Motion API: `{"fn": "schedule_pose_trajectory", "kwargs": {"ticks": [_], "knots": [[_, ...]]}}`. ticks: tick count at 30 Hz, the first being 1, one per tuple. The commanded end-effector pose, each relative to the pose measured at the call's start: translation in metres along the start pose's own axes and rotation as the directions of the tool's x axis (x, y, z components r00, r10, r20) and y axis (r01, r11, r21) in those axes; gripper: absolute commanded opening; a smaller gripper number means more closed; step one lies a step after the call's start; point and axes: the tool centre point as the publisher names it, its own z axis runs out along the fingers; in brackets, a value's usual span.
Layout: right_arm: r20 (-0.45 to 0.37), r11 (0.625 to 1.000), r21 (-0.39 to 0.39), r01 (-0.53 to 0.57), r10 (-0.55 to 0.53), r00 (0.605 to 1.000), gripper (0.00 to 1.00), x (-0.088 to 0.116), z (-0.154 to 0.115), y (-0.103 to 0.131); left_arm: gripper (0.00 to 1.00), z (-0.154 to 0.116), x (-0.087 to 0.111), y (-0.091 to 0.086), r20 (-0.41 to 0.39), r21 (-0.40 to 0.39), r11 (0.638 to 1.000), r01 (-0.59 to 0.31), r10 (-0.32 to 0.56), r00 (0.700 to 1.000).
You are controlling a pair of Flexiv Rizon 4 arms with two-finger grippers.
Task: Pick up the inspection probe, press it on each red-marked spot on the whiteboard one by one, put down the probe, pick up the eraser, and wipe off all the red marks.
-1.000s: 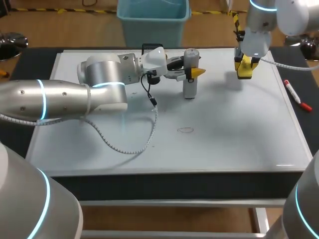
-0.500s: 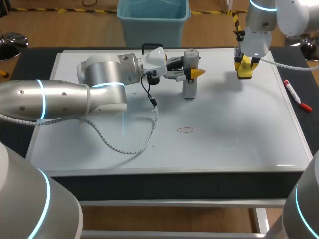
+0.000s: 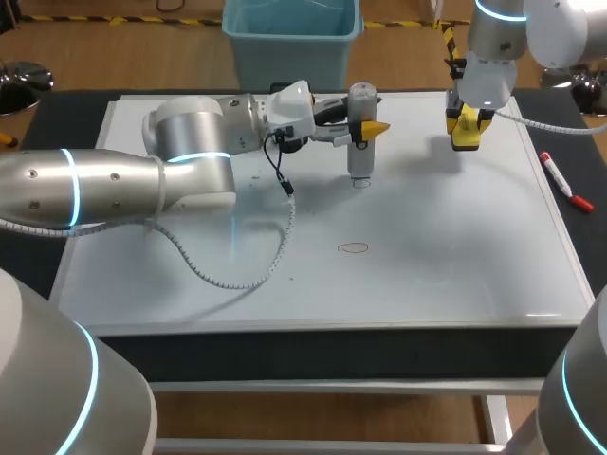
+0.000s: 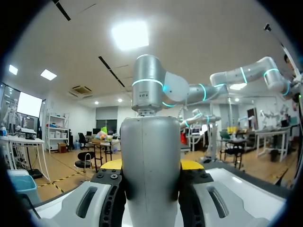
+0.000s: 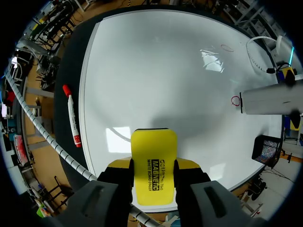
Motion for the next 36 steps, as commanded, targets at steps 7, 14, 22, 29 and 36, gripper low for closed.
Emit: {"fn": "schedule_pose_trajectory", "kwargs": {"ticks": [7, 14, 22, 29, 36], "knots": [[-0.004, 1.000, -0.001, 0.003, -0.003, 1.000, 0.00, 0.000, -0.001, -0.001, 0.00, -0.066, 0.006, -0.043, 0.040, -0.045, 0.999, -0.005, 0.006, 0.999], [-0.004, 1.000, -0.001, 0.003, -0.003, 1.000, 0.00, 0.000, -0.001, -0.001, 0.00, -0.113, 0.005, -0.058, 0.038, -0.036, 0.999, -0.022, 0.024, 0.999], [-0.004, 1.000, -0.001, 0.003, -0.003, 1.000, 0.00, 0.000, -0.001, -0.001, 0.00, -0.159, -0.001, -0.067, 0.001, -0.048, 0.998, -0.050, 0.050, 0.999], [-0.004, 1.000, -0.001, 0.003, -0.003, 1.000, 0.00, 0.000, -0.001, -0.001, 0.00, -0.192, -0.011, -0.068, -0.016, -0.061, 0.997, -0.047, 0.046, 0.999], [-0.004, 1.000, -0.001, 0.003, -0.003, 1.000, 0.00, 0.000, -0.001, -0.001, 0.00, -0.218, -0.019, -0.068, -0.013, -0.055, 0.997, -0.048, 0.047, 0.999]]}}
